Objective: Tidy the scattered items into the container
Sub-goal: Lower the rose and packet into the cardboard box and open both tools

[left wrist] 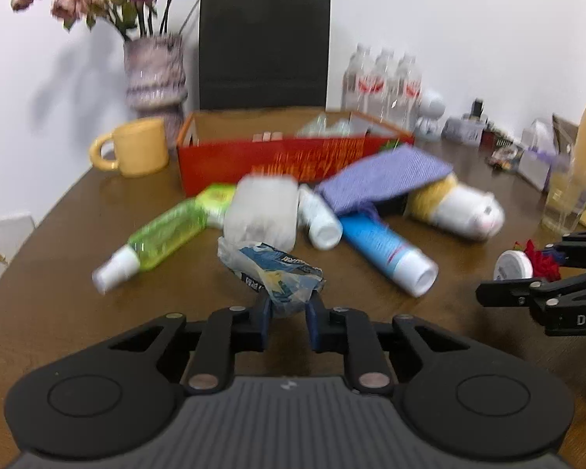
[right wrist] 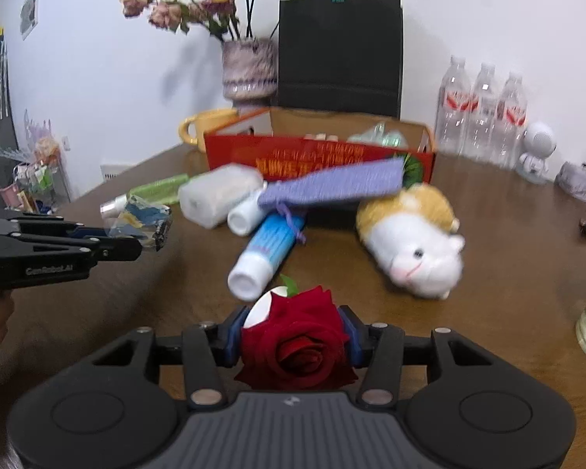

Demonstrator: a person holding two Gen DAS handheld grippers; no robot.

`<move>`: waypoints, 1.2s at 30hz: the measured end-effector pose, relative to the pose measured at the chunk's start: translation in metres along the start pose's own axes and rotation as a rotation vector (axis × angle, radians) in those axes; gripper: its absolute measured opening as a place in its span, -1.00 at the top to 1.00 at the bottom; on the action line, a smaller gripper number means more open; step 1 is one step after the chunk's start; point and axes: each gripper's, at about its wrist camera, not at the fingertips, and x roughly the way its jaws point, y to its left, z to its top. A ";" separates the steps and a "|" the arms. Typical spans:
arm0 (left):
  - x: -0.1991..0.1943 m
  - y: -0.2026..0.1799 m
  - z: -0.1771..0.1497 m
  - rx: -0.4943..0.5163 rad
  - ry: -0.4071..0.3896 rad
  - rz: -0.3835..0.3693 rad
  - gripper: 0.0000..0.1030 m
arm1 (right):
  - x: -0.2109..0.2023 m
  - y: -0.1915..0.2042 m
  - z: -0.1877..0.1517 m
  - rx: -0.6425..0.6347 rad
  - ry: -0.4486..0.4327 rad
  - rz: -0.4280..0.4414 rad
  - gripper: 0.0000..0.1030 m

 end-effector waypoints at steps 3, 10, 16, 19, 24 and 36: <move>-0.003 0.003 0.023 -0.002 -0.030 -0.037 0.67 | -0.009 -0.001 0.013 -0.012 -0.033 -0.001 0.07; 0.001 0.014 0.087 -0.010 -0.075 -0.144 0.67 | 0.007 -0.019 0.080 -0.017 -0.058 0.009 0.07; 0.060 0.034 0.168 -0.014 -0.015 -0.203 0.67 | 0.051 -0.046 0.168 0.023 -0.044 0.041 0.07; 0.105 0.051 0.204 -0.008 0.062 -0.207 0.67 | 0.097 -0.056 0.215 0.063 0.010 0.058 0.07; 0.185 0.086 0.227 -0.063 0.205 -0.173 0.67 | 0.184 -0.061 0.258 0.118 0.137 0.073 0.07; 0.243 0.107 0.194 -0.146 0.398 -0.137 -0.14 | 0.284 -0.040 0.239 0.057 0.396 0.009 -0.27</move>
